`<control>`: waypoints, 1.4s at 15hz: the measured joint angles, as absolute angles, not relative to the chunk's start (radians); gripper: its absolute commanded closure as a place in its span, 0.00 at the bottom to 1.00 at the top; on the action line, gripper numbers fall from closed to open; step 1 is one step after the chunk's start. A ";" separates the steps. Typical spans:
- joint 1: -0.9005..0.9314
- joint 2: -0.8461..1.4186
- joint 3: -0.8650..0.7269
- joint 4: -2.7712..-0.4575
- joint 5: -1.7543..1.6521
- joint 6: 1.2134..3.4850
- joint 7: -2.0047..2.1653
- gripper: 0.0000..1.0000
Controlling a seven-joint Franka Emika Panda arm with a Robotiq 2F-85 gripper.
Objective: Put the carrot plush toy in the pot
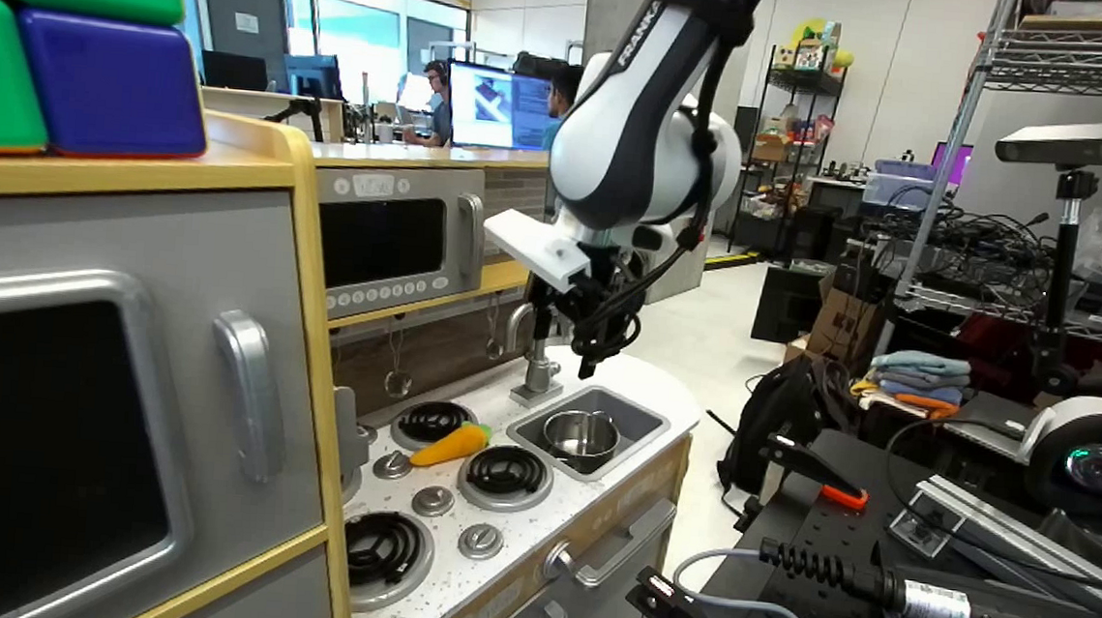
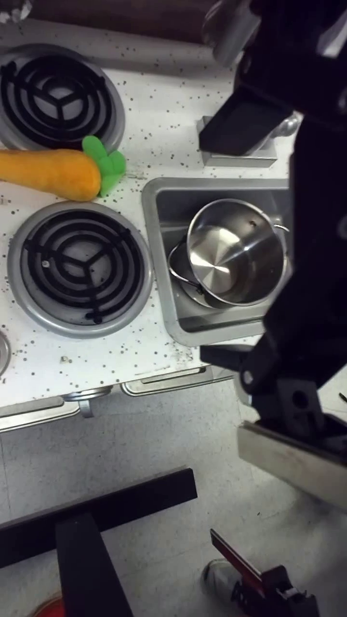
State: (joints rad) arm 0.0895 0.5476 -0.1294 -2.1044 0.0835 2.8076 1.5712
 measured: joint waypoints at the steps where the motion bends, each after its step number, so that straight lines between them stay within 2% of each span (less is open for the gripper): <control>1: 0.096 0.588 -0.120 -2.072 0.098 2.808 1.572 0.00; 4: 0.100 0.671 -0.082 -2.002 0.143 2.808 1.570 0.00; 12: 0.111 0.709 -0.092 -1.973 0.148 2.828 1.574 0.00; 21: 0.163 0.990 -0.137 -1.740 0.149 2.859 1.624 0.00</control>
